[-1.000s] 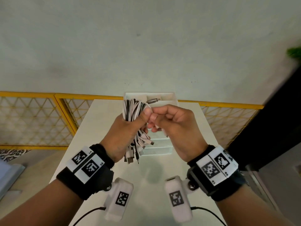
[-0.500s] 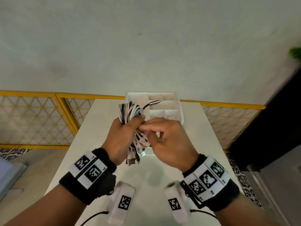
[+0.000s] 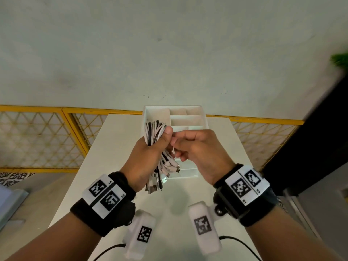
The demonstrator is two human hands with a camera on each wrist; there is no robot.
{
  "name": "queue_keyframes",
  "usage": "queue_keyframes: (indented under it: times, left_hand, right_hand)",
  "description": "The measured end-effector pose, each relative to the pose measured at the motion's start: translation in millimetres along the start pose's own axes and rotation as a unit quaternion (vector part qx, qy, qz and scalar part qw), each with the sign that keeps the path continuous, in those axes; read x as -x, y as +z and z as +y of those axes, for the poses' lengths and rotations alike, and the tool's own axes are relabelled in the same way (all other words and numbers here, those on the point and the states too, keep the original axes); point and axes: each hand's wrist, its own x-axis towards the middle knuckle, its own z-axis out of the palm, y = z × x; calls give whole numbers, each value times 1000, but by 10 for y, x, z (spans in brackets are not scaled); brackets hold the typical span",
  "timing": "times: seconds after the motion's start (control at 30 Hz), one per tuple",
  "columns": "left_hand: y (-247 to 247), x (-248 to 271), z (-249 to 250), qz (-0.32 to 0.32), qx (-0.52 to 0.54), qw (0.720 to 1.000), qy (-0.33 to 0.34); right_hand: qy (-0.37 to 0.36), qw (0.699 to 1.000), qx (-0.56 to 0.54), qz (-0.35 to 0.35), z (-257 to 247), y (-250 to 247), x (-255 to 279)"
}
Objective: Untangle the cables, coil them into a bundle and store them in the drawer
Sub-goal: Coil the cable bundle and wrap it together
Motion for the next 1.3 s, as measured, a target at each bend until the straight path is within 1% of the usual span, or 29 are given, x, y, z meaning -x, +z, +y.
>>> queue_keyframes:
  times: [0.13,0.23,0.27,0.3,0.37,0.43,0.5,0.57,0.63,0.7,0.8,0.87,0.9,0.93,0.97,1.0,1.03,1.07,1.1,1.13,1.2,1.3]
  left_hand:
    - [3,12,46,-21,16,1000,-3]
    - [47,8,90,-21,31,999,-5]
    - [62,8,100,-19,29,999,-6]
    - [69,16,106,-17,27,999,-6]
    - [60,27,100,-7,28,1000,-8]
    - [43,36,75,3,43,999,-18]
    - [30,47,40,18,65,997,-37]
    - [33,58,12,31,85,995,-50]
    - [40,61,-21,28,96,993,-59]
    - [46,57,-38,24,104,992,-66]
    - [31,19,-34,31,125,989,-73]
    - [17,-4,-15,48,161,983,-73]
    - [11,-14,-8,57,179,980,-71]
    - [5,-22,-2,62,192,977,-67]
    - [4,-22,0,61,198,976,-63]
    - [11,-17,1,54,201,976,-60]
    - [26,-15,-4,45,203,976,-57]
    - [47,-8,-13,38,204,977,-55]
    - [73,-4,-22,34,203,977,-55]
    - [97,-3,-32,33,204,977,-57]
    - [125,-9,-66,33,202,977,-66]
    - [93,-24,-111,25,165,983,-76]
  right_hand:
    - [-33,998,-26,40,38,108,29]
    - [-88,990,6,109,134,226,11]
    - [-105,987,13,119,176,266,16]
    - [-114,987,10,114,213,293,26]
    - [-124,989,12,84,270,301,49]
    - [-158,984,76,46,279,257,55]
    - [-194,970,147,20,297,217,36]
    - [-204,962,181,6,314,197,25]
    - [-211,958,193,16,365,185,14]
    - [-219,957,182,63,406,195,4]
    - [-209,959,155,110,398,232,24]
    - [-170,970,141,103,336,228,55]
    - [-137,981,110,80,293,203,59]
    - [-99,992,70,37,249,161,51]
    - [-67,997,43,-20,227,126,23]
    - [-48,995,52,-72,221,101,-16]
    - [-44,988,96,-113,217,88,-51]
    - [-47,978,151,-137,226,98,-79]
    - [-54,969,197,-142,239,123,-110]
    - [-59,965,219,-132,243,153,-126]
    - [-62,971,206,-103,283,195,-152]
    - [-77,976,192,-65,336,219,-142]
